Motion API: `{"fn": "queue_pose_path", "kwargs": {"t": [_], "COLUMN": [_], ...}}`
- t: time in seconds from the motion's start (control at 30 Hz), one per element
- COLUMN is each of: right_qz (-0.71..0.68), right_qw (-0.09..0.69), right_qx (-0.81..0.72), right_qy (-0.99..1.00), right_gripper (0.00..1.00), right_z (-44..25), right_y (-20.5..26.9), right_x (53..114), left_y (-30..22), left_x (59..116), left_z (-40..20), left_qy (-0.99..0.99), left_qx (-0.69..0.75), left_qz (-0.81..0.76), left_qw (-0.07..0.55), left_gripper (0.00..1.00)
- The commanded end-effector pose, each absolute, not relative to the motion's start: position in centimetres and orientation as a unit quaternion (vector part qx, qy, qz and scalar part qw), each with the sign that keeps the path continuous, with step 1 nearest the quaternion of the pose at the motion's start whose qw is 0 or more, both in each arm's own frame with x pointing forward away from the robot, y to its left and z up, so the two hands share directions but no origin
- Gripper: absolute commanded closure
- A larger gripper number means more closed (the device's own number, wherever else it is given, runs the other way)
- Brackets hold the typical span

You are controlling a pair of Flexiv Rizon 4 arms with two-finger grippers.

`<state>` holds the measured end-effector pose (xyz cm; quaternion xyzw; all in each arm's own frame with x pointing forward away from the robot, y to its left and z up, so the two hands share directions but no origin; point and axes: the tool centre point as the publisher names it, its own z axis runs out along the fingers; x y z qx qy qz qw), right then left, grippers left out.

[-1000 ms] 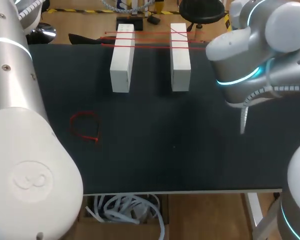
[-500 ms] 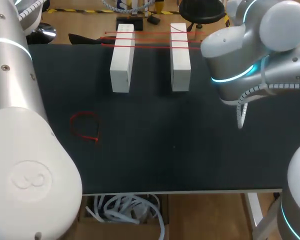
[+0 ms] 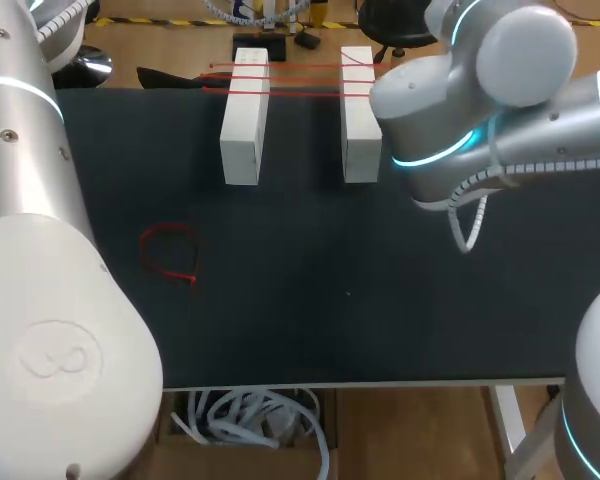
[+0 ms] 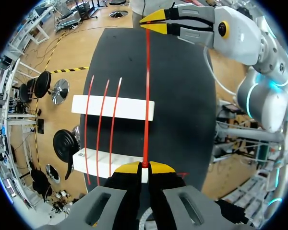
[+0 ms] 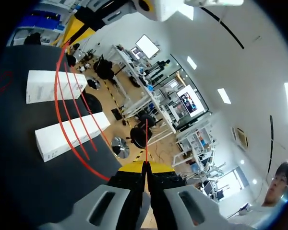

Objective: Grab the tape and strap the tape.

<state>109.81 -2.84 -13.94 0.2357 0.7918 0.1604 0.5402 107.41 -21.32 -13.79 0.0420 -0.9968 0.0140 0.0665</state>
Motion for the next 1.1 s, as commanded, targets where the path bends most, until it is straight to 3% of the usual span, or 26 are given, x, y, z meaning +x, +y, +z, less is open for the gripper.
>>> {"fn": "queue_pose_path", "kwargs": {"t": [0.03, 1.1], "right_qz": [0.140, 0.081], "right_qw": [0.543, 0.591], "right_qx": [0.235, 0.121], "right_qy": [0.794, 0.793], "right_gripper": [1.00, 1.00], "right_z": [-13.7, -12.5], "right_y": [-1.8, 5.5], "right_x": [109.9, 110.5], "left_y": [-21.4, -21.4], "left_x": [107.6, 107.6], "left_z": [-13.6, -13.6], "left_qy": [-0.997, -0.997], "left_qx": [0.042, 0.042], "left_qz": [0.011, 0.011], "left_qw": [0.069, 0.069], "left_gripper": [1.00, 1.00]}}
